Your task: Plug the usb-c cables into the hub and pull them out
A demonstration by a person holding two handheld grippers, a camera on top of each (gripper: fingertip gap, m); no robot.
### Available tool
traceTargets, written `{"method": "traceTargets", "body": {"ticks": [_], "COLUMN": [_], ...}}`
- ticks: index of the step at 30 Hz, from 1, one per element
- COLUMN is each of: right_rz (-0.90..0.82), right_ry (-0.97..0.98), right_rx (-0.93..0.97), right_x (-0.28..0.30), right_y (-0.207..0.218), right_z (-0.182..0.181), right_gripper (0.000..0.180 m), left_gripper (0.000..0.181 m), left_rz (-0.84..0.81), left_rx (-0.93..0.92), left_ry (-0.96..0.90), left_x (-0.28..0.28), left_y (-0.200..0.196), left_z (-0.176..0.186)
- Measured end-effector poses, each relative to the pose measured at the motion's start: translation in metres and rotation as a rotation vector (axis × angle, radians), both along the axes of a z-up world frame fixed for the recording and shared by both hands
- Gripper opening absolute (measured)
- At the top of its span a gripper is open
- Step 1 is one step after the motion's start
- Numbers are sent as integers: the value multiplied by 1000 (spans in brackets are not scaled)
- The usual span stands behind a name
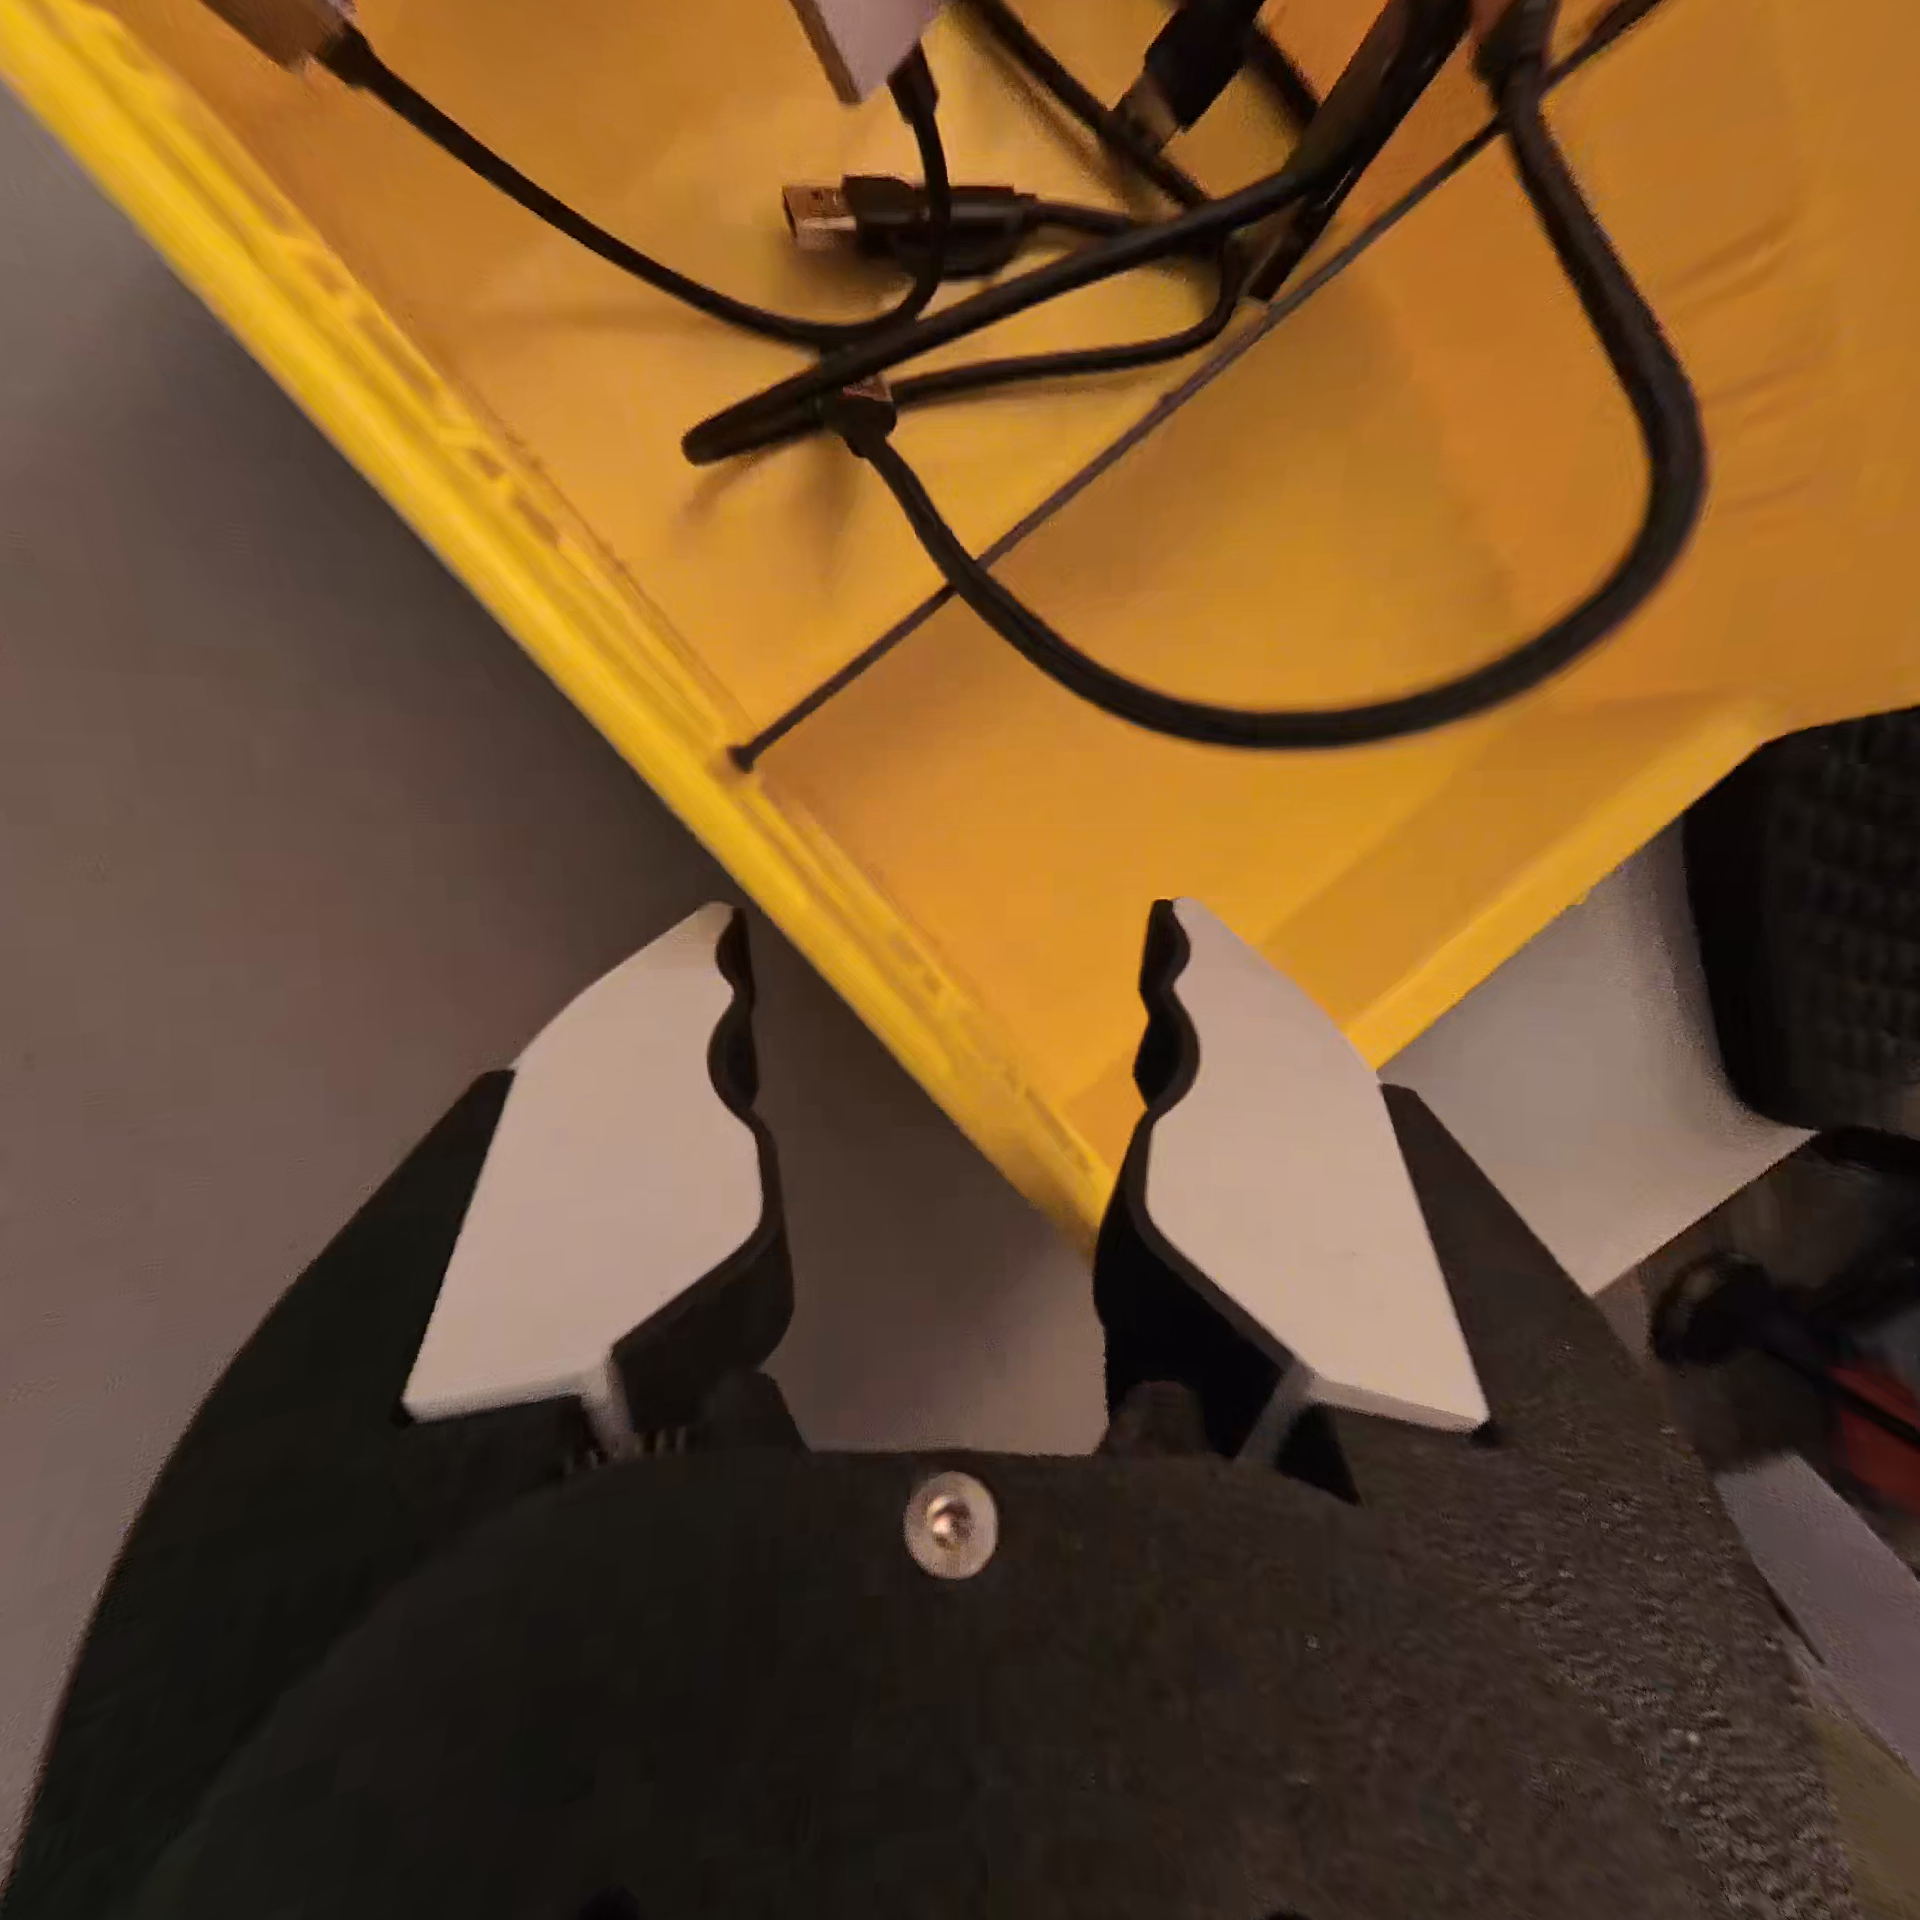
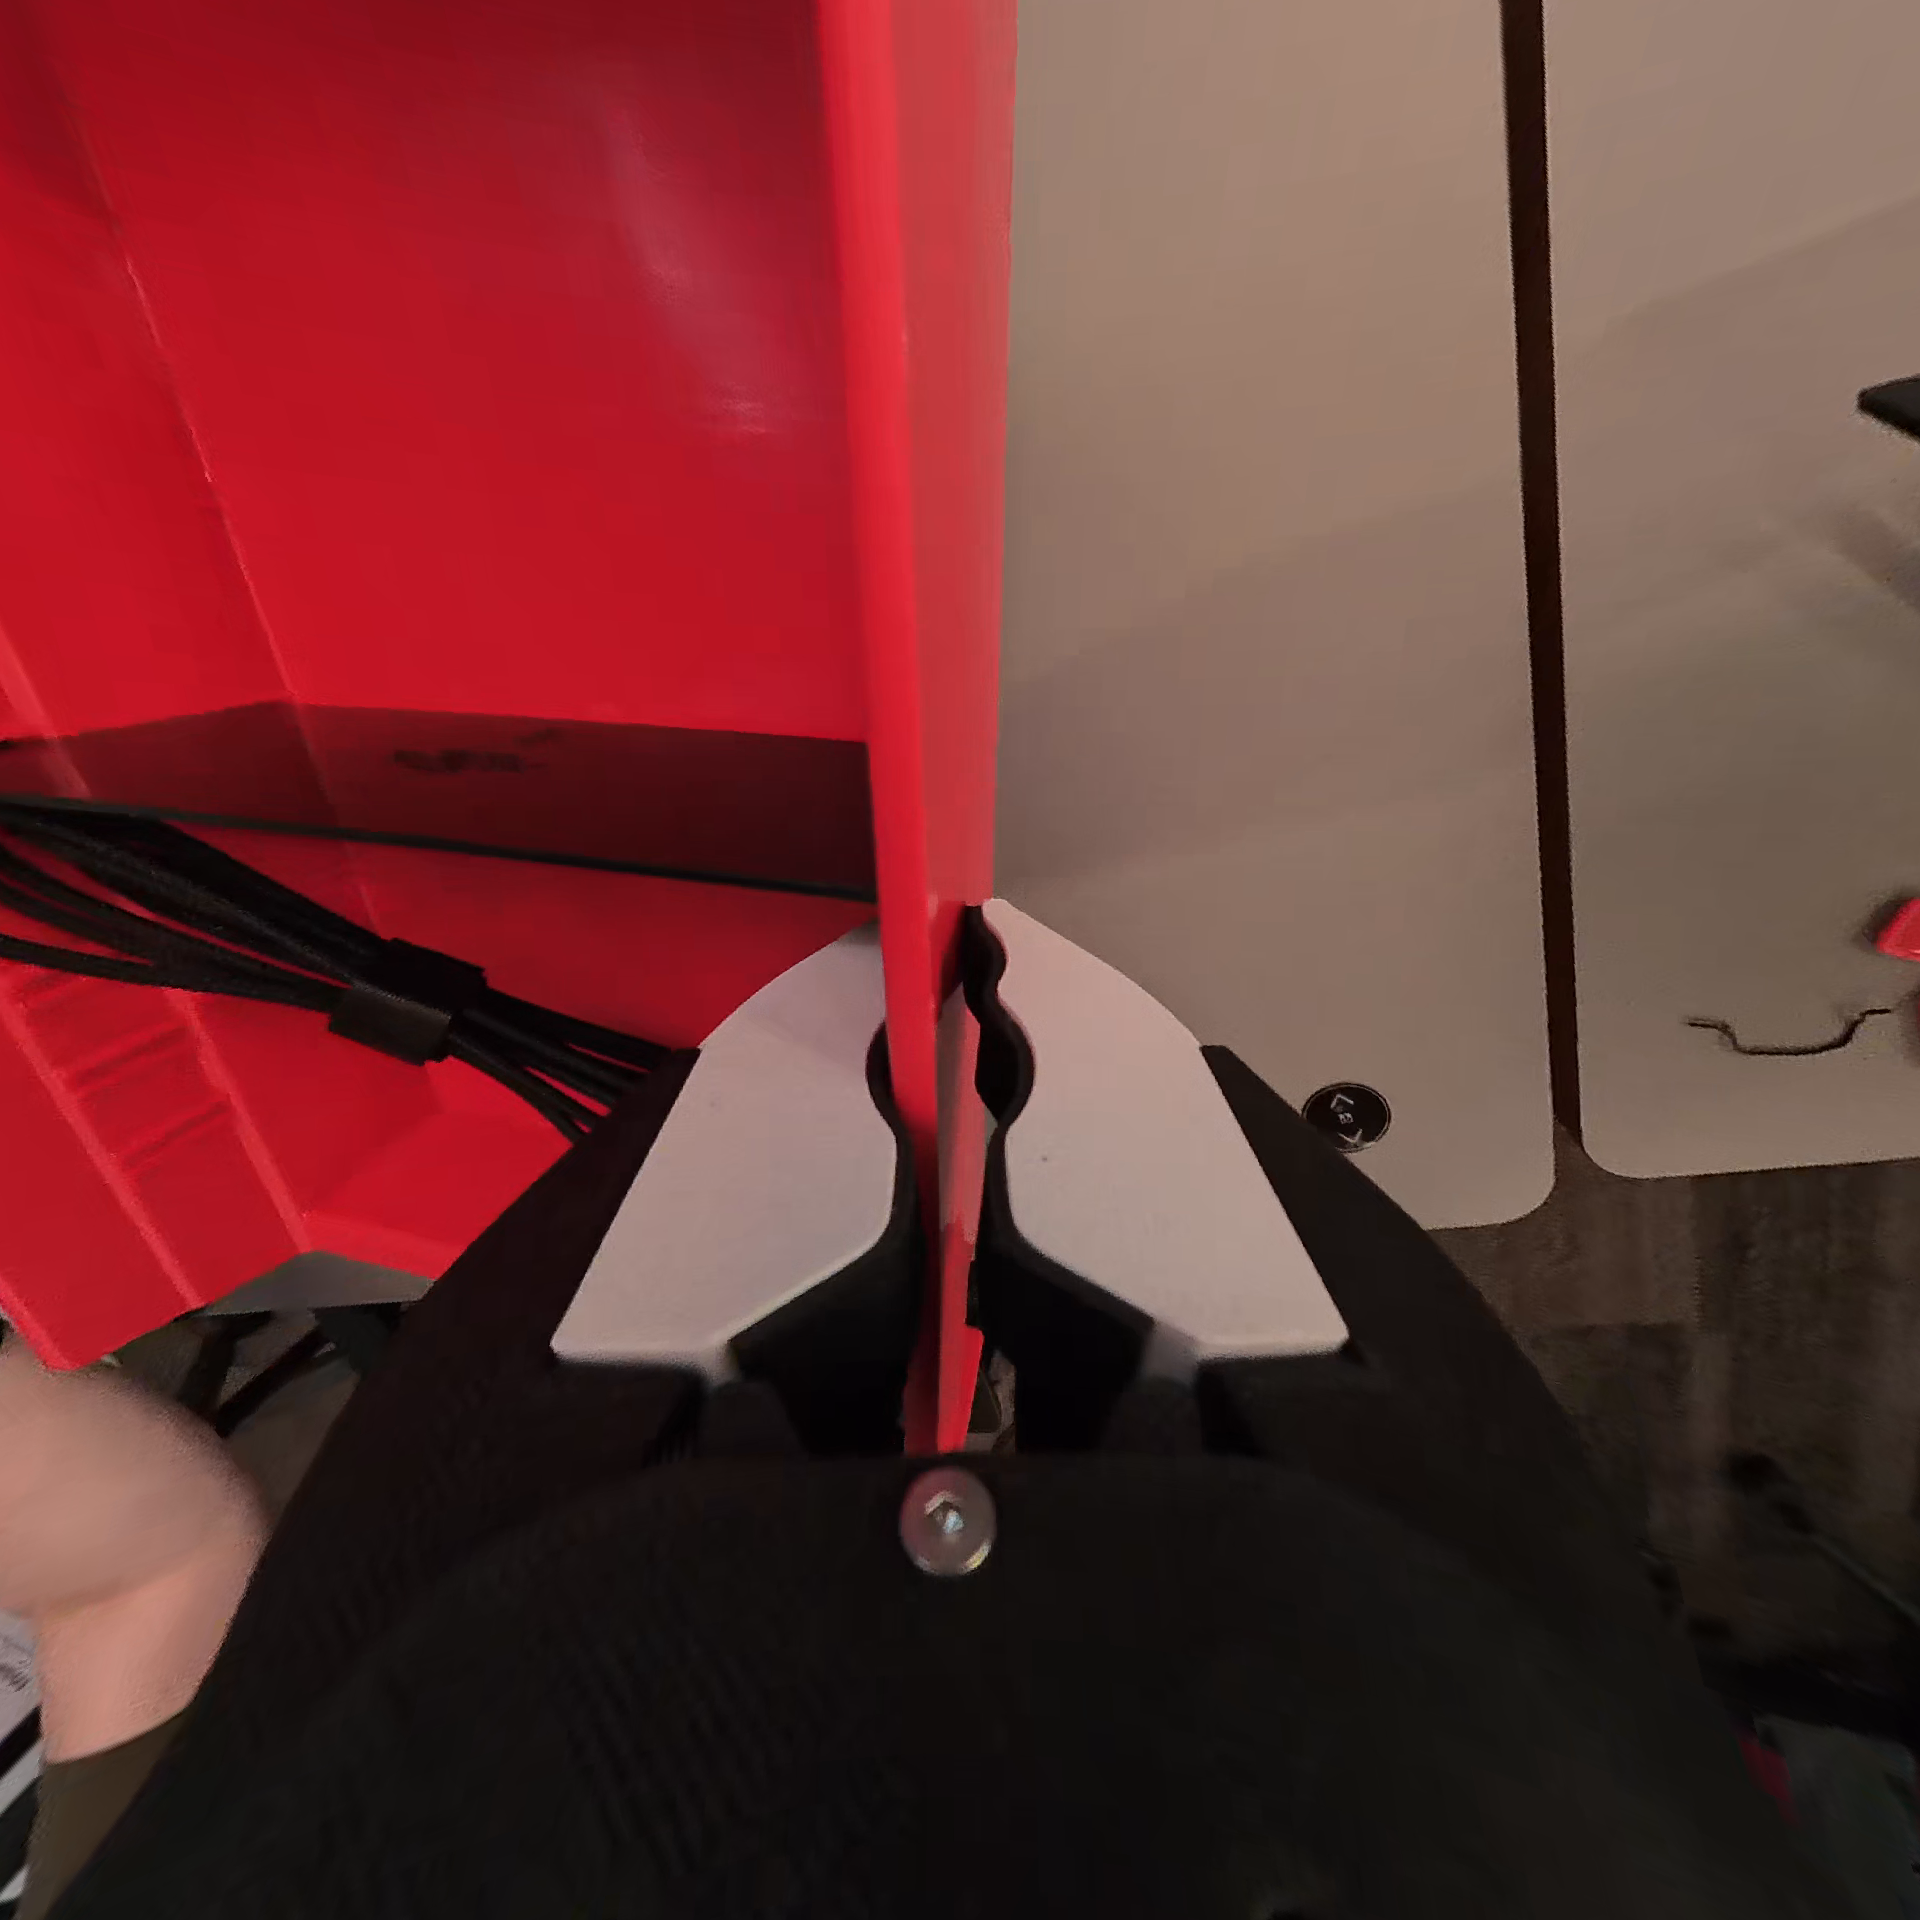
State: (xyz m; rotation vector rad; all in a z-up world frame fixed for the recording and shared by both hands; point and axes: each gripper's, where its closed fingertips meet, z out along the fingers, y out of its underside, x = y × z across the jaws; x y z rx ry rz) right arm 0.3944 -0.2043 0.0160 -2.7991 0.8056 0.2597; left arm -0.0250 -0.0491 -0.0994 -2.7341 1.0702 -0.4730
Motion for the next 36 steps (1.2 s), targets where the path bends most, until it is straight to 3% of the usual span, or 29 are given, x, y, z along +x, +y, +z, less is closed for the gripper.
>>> {"method": "traceTargets", "body": {"ticks": [4,8,17,22,26,36], "right_rz": [6,69,239,247,297,204], "right_ry": [54,78,115,68,28,36], "right_rx": [-6,-14,-35,-61,-72,-57], "right_x": [-1,-19,-91,-94,-78,-43], "right_y": [2,22,94,112,110,88], "right_z": [-31,-63,-122,-140,-139,-142], "right_gripper": [6,6,6,6,6,6], "left_gripper": [44,6,8,7,5,5], "left_rz": [-3,93,247,337,390,605], "left_rx": [-42,-85,-114,-117,-131,-144], "left_ry": [198,164,132,119,106,69], "left_x": [-15,-50,-180,-243,-288,-365], "left_y": [10,37,77,93,102,124], "left_z": [-20,-21,-18,-17,-16,-14]}}
